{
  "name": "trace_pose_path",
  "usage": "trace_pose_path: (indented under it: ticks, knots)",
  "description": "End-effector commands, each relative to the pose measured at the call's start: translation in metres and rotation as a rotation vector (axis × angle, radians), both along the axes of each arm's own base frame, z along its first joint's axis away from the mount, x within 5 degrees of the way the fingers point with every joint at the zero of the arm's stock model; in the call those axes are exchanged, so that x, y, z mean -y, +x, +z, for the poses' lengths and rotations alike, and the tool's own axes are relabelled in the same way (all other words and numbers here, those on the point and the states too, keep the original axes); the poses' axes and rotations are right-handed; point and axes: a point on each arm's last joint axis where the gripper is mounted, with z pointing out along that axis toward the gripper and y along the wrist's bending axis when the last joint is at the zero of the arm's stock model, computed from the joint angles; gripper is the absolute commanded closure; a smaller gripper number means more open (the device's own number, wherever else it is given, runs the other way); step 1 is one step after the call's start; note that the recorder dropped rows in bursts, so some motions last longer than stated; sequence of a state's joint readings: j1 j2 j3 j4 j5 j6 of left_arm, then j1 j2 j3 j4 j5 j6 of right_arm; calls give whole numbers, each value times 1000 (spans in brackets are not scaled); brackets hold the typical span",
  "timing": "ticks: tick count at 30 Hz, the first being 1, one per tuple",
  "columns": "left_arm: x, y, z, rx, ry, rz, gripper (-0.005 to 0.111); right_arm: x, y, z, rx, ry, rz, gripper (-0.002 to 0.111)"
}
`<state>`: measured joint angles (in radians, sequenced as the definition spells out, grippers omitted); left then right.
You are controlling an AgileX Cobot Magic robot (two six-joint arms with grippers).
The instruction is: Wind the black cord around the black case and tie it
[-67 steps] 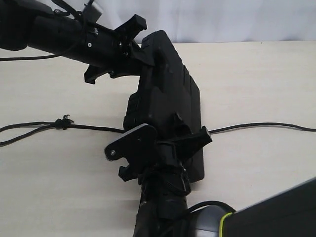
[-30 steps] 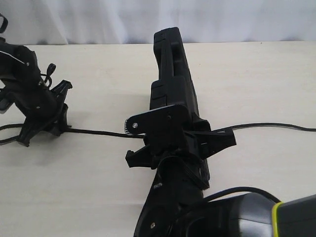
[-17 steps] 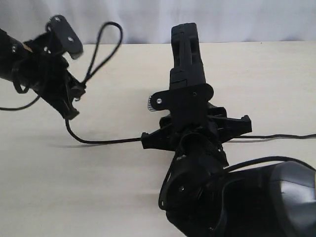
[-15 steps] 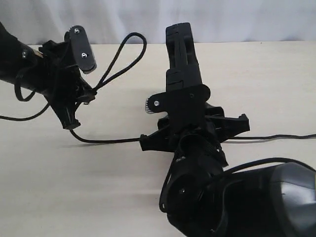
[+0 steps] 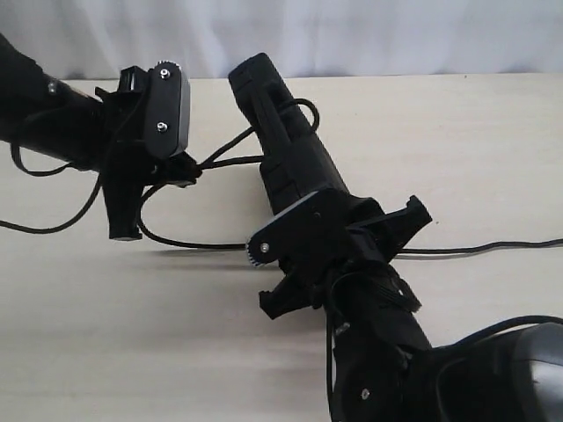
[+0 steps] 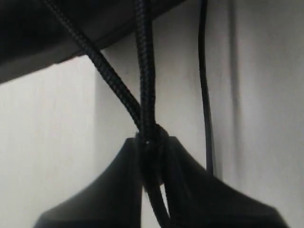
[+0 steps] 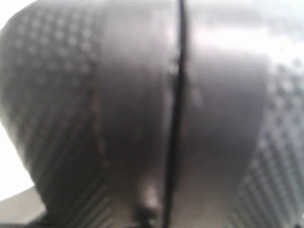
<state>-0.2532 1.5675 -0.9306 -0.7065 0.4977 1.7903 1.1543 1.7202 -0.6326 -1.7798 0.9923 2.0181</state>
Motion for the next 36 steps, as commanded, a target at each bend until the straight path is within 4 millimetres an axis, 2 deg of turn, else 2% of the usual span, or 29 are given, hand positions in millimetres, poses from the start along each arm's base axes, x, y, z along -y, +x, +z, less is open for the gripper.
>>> trace_pose_path:
  ticks: [1, 2, 4, 5, 6, 7, 9, 10, 11, 14, 18, 23, 26, 29, 33, 36]
  knots:
    - [30, 2, 2, 46, -122, 28, 107, 0, -4, -8, -90, 3, 19, 104]
    - [32, 4, 0, 54, -133, 59, 107, 0, -4, -8, -90, 3, 19, 104]
    - [34, 11, 4, 18, -298, 241, 107, 0, -4, -8, -90, 3, 19, 103]
    - [32, 15, 7, 5, -379, 349, 107, 0, -4, -8, -90, 3, 19, 99]
    - [34, 14, 8, -14, -411, 361, 107, 0, -4, -8, -90, 3, 19, 88]
    - [36, 13, 8, -14, -405, 319, 107, 0, -4, -8, -89, 5, 19, 72]
    - [39, 11, 7, -13, -396, 249, 107, -3, -1, -2, -76, 27, -14, 32]
    - [40, 11, 3, -27, -395, 244, 107, -4, 1, 3, -73, 31, -46, 22]
    - [41, 13, -1, -39, -390, 245, 107, -5, 1, 10, -78, 32, -56, 18]
    - [43, 12, -5, -35, -368, 194, 107, 3, -6, 37, -141, 157, -79, 17]
    - [43, 12, -5, -24, -358, 183, 107, 7, -28, 68, -306, 239, 130, 17]
    - [43, 12, -5, -24, -358, 183, 107, 20, -40, 99, -328, 379, 177, 17]
    - [43, 12, -5, -24, -358, 183, 107, 39, -48, 123, -288, 444, 192, 17]
    - [43, 12, -5, -24, -358, 183, 107, 67, -55, 159, -211, 577, 179, 17]
    - [43, 12, -5, -25, -362, 185, 107, 110, -51, 202, -107, 670, 65, 17]
    - [43, 13, -4, -32, -378, 197, 107, 126, -43, 224, -171, 662, 57, 17]
